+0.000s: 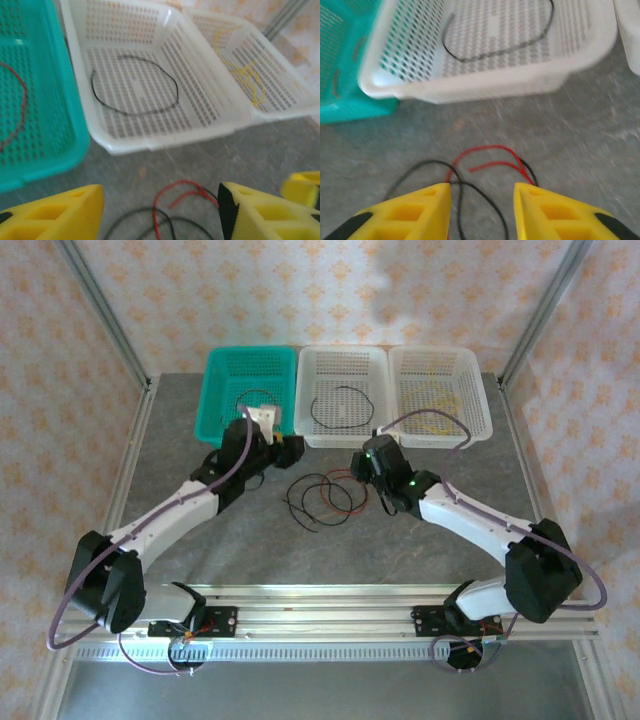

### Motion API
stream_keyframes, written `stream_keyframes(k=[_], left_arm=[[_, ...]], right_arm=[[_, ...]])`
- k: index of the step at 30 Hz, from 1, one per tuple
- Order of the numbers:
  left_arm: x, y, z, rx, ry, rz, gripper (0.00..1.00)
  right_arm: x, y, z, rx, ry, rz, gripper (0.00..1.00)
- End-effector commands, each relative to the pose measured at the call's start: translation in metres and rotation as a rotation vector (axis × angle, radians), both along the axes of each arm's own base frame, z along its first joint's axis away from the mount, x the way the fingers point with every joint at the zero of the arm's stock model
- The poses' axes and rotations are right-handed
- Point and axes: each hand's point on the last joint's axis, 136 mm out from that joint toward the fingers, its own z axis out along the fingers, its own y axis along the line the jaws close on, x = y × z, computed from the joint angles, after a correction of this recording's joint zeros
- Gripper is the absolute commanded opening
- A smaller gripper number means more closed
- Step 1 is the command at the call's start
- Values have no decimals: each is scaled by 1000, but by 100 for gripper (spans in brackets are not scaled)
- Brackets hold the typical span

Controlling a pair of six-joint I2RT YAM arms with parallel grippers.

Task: Untangle the cables

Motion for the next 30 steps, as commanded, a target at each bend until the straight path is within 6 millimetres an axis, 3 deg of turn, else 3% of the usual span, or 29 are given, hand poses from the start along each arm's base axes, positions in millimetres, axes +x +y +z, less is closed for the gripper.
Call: stream_keyframes(k=[1, 6, 10, 13, 17, 23, 30], left_arm=[[-12, -2, -1, -106, -21, 72, 62], [-37, -5, -39, -123, 61, 128, 59], [-48, 9, -74, -80, 175, 216, 51], [-55, 20, -88, -59, 234, 272, 47], [-61, 27, -94, -120, 267, 315, 48], [-63, 52, -89, -347, 256, 347, 48], [-67, 90, -79, -414, 217, 406, 48]], right_arm=[[-16, -3, -16, -56, 57, 30, 34], [-31, 21, -31, -110, 104, 131, 30], [-34, 36, -34, -113, 108, 158, 28], [-35, 49, -32, -108, 106, 199, 28], [-43, 85, -34, -147, 55, 371, 29], [-52, 131, -56, -233, 28, 638, 31], [-49, 160, -82, -341, 55, 843, 33]])
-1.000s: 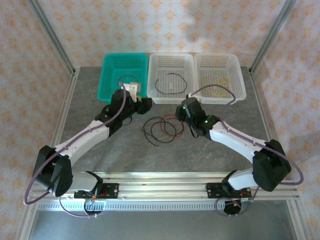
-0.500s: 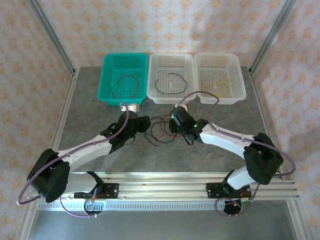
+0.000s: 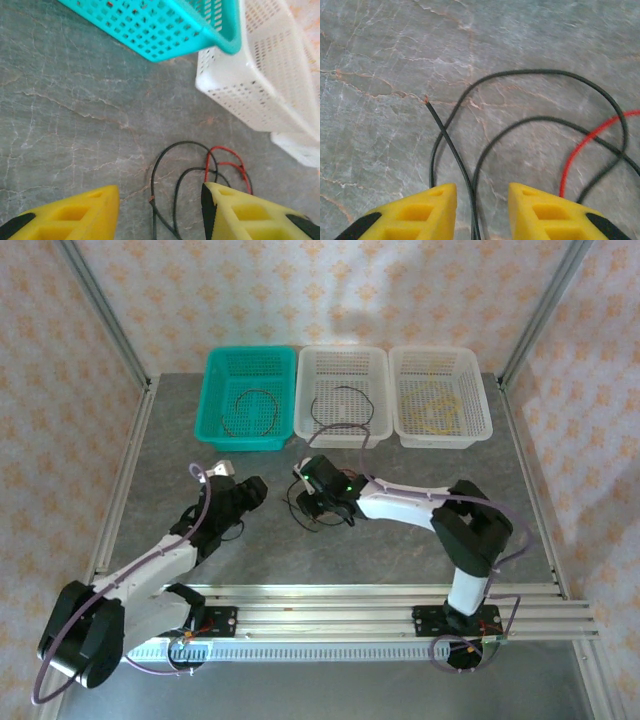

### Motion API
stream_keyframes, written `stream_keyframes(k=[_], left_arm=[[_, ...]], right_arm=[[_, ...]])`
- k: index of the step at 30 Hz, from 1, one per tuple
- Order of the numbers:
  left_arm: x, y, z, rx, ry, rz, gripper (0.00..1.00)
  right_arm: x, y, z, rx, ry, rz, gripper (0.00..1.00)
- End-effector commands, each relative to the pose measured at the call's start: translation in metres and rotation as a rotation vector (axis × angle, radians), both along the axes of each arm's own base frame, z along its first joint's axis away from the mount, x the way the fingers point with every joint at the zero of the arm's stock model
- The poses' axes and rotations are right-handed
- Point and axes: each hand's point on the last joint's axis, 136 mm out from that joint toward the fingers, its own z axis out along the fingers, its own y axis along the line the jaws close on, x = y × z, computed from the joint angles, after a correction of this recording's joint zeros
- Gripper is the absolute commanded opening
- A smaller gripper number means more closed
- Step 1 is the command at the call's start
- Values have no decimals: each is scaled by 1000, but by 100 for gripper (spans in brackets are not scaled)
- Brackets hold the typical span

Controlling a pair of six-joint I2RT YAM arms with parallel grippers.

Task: Untangle the cables

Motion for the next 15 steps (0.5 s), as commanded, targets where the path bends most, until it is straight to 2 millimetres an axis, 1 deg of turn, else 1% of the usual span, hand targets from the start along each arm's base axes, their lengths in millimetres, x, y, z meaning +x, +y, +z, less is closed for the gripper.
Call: stream_keyframes(k=[1, 4, 7, 12, 15], left_arm=[[0, 6, 15, -73, -52, 7, 48], [-1, 16, 15, -92, -54, 25, 48], [-2, 19, 14, -97, -52, 29, 48], [-2, 19, 12, -97, -47, 26, 48], [-1, 19, 11, -101, -47, 25, 48]], right_arm=[[-1, 17, -1, -49, -20, 157, 33], [2, 24, -14, -90, -4, 204, 34], [6, 27, -26, -138, 12, 233, 34], [7, 33, -34, -167, 33, 269, 34], [4, 35, -38, -167, 55, 288, 35]])
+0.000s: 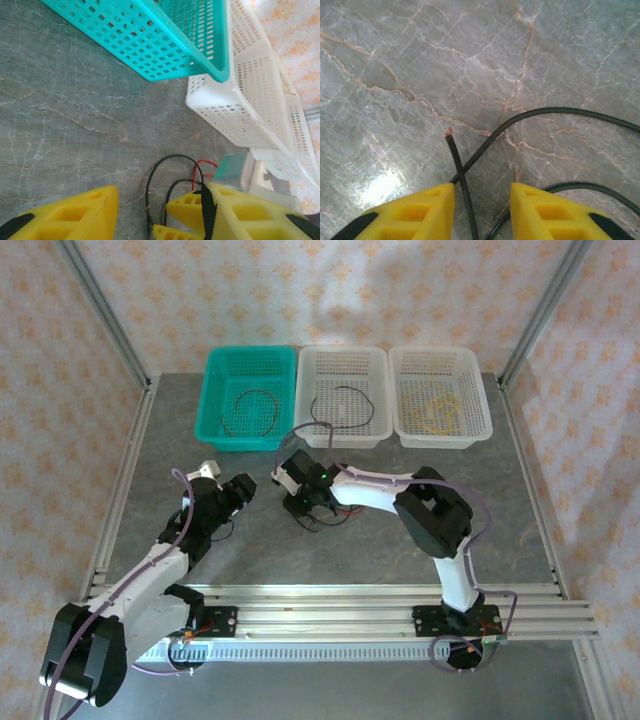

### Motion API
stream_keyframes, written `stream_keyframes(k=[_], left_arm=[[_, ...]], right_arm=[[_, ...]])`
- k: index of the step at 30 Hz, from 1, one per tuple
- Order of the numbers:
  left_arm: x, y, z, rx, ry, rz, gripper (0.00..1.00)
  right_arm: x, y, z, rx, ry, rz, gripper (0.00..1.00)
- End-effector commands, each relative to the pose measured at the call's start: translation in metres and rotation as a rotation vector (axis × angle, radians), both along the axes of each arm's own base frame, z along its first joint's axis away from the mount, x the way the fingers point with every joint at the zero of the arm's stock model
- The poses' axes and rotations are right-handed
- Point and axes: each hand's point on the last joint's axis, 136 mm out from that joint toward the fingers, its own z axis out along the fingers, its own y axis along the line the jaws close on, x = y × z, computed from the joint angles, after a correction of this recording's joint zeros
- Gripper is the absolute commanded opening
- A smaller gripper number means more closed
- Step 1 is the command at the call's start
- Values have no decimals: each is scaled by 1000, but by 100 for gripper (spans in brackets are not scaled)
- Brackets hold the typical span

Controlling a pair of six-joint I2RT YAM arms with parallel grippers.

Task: Untangle the cables

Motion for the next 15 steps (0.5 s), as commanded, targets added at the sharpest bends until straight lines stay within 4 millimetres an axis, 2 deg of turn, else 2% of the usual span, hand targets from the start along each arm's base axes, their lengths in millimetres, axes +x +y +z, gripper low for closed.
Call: stream_keyframes(k=[1, 8, 15], left_arm=[[1, 0, 2, -23, -11, 0, 48], [2, 1, 0, -21, -6, -1, 48], [4, -1, 2, -19, -10, -7, 48]], right_arm=[[-6, 3, -3, -26, 29, 49, 35], [-6, 1, -16, -55, 47, 48, 33], [-7, -4, -27, -89, 60, 34, 25]])
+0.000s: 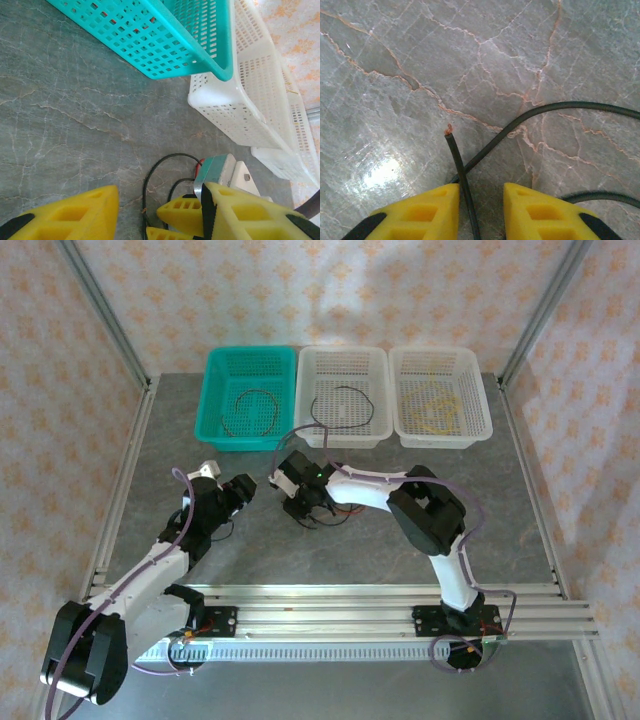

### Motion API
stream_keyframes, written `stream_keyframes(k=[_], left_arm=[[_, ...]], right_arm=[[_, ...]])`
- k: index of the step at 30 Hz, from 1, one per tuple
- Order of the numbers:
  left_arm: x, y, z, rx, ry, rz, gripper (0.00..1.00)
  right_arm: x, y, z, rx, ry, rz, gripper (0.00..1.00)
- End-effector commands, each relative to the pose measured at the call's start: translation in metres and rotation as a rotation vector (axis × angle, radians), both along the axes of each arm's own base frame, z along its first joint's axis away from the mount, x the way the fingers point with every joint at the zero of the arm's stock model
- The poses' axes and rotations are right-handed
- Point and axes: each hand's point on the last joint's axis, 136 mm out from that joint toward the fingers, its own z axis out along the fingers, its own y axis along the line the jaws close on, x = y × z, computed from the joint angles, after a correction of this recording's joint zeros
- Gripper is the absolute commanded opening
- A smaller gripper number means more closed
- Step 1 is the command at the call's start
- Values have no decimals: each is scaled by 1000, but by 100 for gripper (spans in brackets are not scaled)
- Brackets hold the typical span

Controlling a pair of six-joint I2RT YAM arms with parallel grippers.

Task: Untangle the cables

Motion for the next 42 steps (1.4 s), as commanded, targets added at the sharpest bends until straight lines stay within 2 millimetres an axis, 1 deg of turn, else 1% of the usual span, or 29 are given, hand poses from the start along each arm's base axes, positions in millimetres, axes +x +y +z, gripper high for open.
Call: stream_keyframes(k=[1, 6, 8, 10, 13, 16, 18, 20, 24, 26, 28, 33, 35, 38, 42], left_arm=[[4, -1, 5, -15, -21, -3, 48], [4, -1, 7, -11, -27, -6, 48], [4, -1, 6, -6, -28, -10, 48], [5, -2, 7, 1, -32, -20, 48], [5, -5, 10, 14, -47, -44, 48], [6, -8, 16, 20, -76, -68, 48], [7, -12, 21, 21, -102, -92, 48], [7, -14, 24, 21, -119, -109, 49], [5, -22, 25, 12, -146, -150, 50], [4, -30, 26, 3, -164, -187, 49], [2, -43, 31, -3, -201, -240, 51], [-7, -87, 48, 21, -307, -392, 56], [-11, -100, 54, 7, -345, -434, 56], [-16, -115, 60, -22, -393, -480, 59], [-20, -134, 64, -43, -426, -541, 63]], right_arm=[[-3, -6, -15, -55, 25, 2, 23], [-4, -6, -18, -57, 33, -12, 10], [-3, -5, -14, -46, 29, -22, 6], [0, -2, -4, -17, 11, -36, 1], [5, 4, 19, 49, -22, -60, 0], [10, 7, 50, 133, -58, -101, 0], [12, 6, 71, 195, -75, -133, 0], [12, 3, 87, 244, -88, -157, 0], [13, -8, 112, 330, -95, -218, 0], [15, -16, 124, 377, -93, -265, 0], [19, -24, 134, 420, -92, -316, 0], [33, -48, 164, 540, -83, -501, 0], [36, -56, 173, 582, -69, -567, 0], [40, -64, 180, 637, -26, -648, 0], [43, -71, 183, 681, 29, -728, 0]])
